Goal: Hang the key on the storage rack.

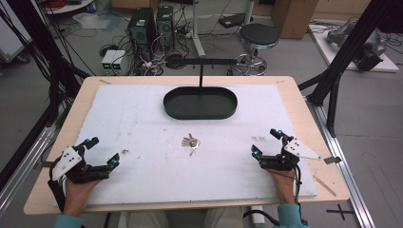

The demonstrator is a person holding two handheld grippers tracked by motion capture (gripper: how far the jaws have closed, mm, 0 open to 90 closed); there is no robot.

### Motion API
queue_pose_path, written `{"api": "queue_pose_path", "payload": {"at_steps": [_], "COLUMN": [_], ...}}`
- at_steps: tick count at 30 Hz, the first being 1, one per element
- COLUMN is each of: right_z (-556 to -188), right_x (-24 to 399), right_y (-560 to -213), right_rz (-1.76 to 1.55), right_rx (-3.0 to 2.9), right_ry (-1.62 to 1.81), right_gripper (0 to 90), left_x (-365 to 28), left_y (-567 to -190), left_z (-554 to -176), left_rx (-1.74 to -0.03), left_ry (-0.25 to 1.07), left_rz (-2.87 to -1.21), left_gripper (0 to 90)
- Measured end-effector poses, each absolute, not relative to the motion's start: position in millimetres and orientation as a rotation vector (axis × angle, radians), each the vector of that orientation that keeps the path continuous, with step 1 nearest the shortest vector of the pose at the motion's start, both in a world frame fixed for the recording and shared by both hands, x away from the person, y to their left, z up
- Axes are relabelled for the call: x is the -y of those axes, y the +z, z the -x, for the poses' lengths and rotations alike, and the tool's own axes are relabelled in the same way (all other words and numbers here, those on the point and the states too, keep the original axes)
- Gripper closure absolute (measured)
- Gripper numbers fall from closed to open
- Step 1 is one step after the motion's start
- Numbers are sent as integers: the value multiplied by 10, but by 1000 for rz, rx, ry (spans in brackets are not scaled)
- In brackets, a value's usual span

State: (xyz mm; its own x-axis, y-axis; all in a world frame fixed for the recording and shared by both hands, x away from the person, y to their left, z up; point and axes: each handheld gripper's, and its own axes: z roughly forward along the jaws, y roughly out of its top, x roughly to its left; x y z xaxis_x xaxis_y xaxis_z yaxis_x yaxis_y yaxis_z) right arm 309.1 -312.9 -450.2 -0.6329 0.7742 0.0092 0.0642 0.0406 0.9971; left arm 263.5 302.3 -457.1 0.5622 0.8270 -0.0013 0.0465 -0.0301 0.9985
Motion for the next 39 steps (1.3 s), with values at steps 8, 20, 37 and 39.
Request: {"api": "queue_pose_path", "payload": {"at_steps": [8,20,37,39], "right_z": [-3089,-3089,-3328,-3463], "right_x": [3125,3119,2925,2845], "right_y": [-4502,-4501,-3878,-3706], "right_rz": [-836,-834,-799,-780], "right_rx": [-1767,-1763,-2014,-2114], "right_ry": [1633,1628,1517,1492], "right_gripper": [4,4,4,4], "left_x": [-3020,-3028,-3025,-3026], "left_y": [-4569,-4569,-4566,-4566], "left_z": [-2645,-2652,-2658,-2659], "left_rx": [-795,-802,-807,-807], "left_ry": [733,727,728,728], "left_rz": [-1488,-1482,-1488,-1488], "left_gripper": [17,17,17,17]}}
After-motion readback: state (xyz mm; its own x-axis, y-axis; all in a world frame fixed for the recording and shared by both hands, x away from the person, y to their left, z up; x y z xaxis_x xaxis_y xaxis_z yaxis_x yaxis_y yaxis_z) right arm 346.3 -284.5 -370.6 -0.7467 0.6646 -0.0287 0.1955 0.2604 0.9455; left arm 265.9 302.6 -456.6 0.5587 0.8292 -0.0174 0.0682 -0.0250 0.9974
